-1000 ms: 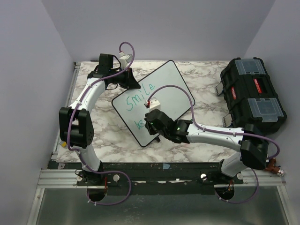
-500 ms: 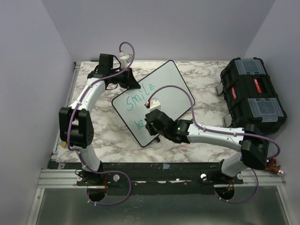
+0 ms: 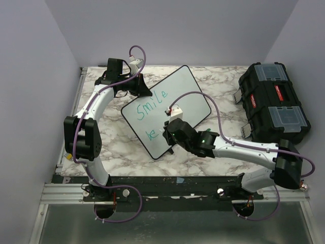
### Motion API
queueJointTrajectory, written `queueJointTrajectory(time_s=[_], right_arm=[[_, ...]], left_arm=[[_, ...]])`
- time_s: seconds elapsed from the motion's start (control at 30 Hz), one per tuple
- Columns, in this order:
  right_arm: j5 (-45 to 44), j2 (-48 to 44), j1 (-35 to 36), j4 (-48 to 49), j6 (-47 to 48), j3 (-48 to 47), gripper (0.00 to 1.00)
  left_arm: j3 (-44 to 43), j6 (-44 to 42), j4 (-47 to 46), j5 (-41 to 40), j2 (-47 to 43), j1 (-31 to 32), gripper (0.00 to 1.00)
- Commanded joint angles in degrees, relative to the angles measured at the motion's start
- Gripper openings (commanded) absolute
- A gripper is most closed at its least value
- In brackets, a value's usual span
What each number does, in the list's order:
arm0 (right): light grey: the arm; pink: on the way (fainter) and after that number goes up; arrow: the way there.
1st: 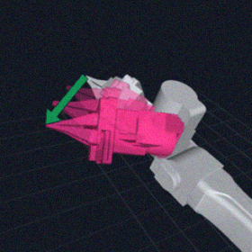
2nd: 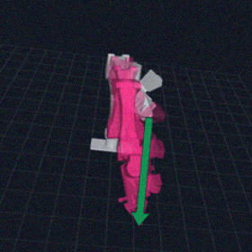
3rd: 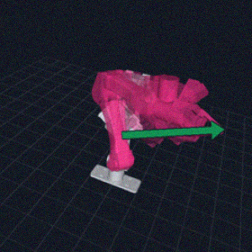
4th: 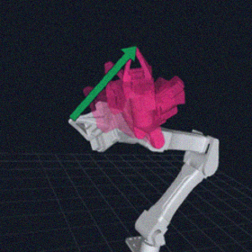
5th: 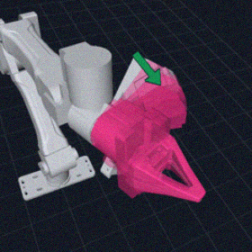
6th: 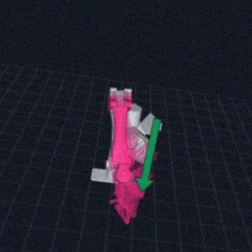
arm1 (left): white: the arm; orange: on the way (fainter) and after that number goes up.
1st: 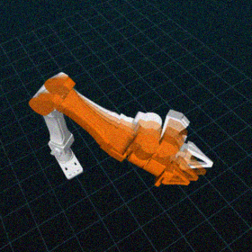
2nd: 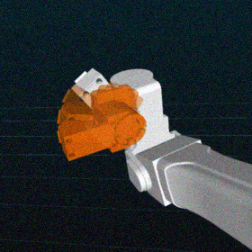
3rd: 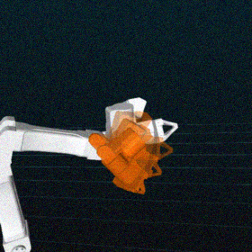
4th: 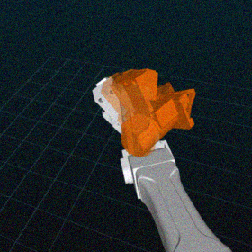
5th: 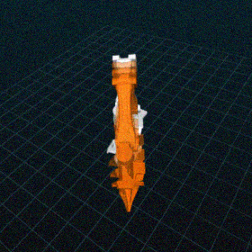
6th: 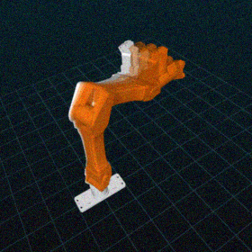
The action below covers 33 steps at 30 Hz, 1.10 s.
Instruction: Write a sentence on the whiteboard
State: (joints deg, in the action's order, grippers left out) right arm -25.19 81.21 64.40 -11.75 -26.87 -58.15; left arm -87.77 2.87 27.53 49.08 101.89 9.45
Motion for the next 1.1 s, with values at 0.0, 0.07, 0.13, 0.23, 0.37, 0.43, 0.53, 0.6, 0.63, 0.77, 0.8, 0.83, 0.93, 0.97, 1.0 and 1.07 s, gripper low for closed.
queueJointTrajectory(time_s=[0.0, 0.07, 0.13, 0.23, 0.37, 0.43, 0.53, 0.6, 0.63, 0.77, 0.8, 0.83, 0.93, 0.97, 1.0, 1.07], right_arm=[[-0.5, -3.42, -1.77, 4.34, 1.33, 2.25, 0.0], [-0.33, -4.03, -2.3, 4.88, 1.83, 2.68, 0.01], [0.17, -4.0, -2.64, 4.89, 2.41, 2.6, 0.01], [1.11, -3.69, -3.19, 4.89, 2.91, 2.76, 0.01], [1.17, -4.28, -3.17, 5.51, 4.39, 3.63, 0.0], [0.03, -4.93, -3.2, 5.57, 4.95, 4.11, 0.01], [-2.99, -6.03, -3.18, 6.11, 5.63, 5.44, 0.01], [-4.32, -5.99, -3.3, 5.96, 6.42, 5.69, 0.01], [-4.64, -5.79, -3.39, 5.62, 6.69, 5.76, 0.01], [-3.81, -4.19, -5.2, 4.3, 6.37, 5.19, 0.01], [-2.85, -4.06, -5.92, 4.21, 6.25, 5.07, 0.01], [-2.08, -3.96, -6.51, 4.32, 6.25, 5.06, 0.01], [-0.67, -3.79, -8.15, 4.68, 6.45, 4.94, 0.01], [-0.35, -3.69, -8.8, 4.79, 6.64, 4.9, 0.01], [0.08, -3.52, -9.23, 4.78, 6.83, 4.89, 0.01], [1.03, -3.28, -10.32, 4.98, 7.14, 4.78, 0.01]], left_arm=[[0.03, -6.39, -0.2, -2.46, -0.06, 0.82, 0.0], [-0.01, -6.39, -0.22, -2.5, 0.02, 0.74, 0.0], [0.0, -6.3, -0.27, -2.54, 0.04, 0.78, 0.0], [0.05, -6.3, -0.27, -2.52, 0.06, 0.79, 0.0], [0.14, -6.3, -0.33, -2.59, -0.04, 0.77, 0.0], [0.16, -6.3, -0.29, -2.59, -0.08, 0.79, 0.0], [0.09, -6.24, -0.28, -2.72, 0.06, 0.77, 0.0], [0.11, -6.3, -0.3, -2.68, 0.04, 0.81, 0.0], [0.19, -6.3, -0.28, -2.65, -0.01, 0.74, 0.0], [0.14, -6.38, -0.28, -2.69, -0.02, 0.75, 0.0], [0.18, -6.39, -0.28, -2.7, -0.03, 0.79, 0.0], [0.25, -6.4, -0.28, -2.67, -0.04, 0.74, 0.0], [0.1, -6.39, -0.31, -2.79, -0.07, 0.75, 0.0], [0.11, -6.39, -0.29, -2.77, -0.02, 0.77, 0.0], [0.1, -6.39, -0.33, -2.89, 0.01, 0.74, 0.0], [0.04, -6.39, -0.29, -2.86, 0.06, 0.74, 0.0]])
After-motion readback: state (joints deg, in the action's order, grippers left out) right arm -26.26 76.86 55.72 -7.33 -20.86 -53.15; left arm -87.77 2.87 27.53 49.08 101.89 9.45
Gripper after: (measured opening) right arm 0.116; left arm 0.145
